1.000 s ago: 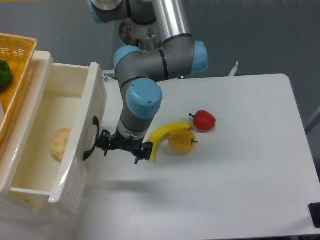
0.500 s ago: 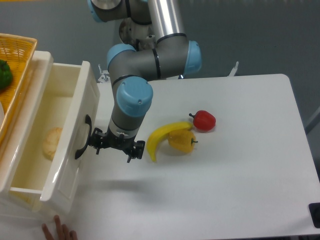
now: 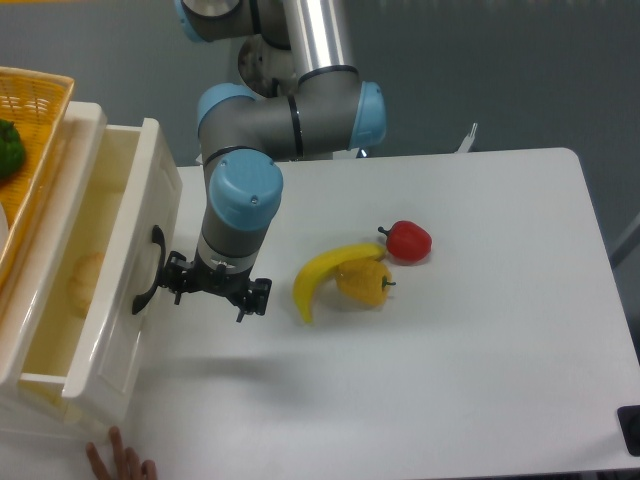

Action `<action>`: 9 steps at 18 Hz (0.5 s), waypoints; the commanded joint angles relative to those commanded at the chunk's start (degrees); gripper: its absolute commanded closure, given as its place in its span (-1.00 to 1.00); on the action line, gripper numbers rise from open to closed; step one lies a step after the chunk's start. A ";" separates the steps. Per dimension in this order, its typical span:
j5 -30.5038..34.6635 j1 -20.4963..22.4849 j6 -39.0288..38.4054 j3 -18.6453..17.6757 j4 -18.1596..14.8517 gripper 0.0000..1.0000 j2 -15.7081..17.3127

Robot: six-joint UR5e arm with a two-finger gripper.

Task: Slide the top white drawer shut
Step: 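Keep pushing the drawer front until it sits flush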

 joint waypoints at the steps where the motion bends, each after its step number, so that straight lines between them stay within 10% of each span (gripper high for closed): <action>1: 0.00 -0.09 -0.17 0.00 0.00 -1.00 0.00; 9: -0.09 -1.67 -0.18 0.00 0.09 -1.00 0.18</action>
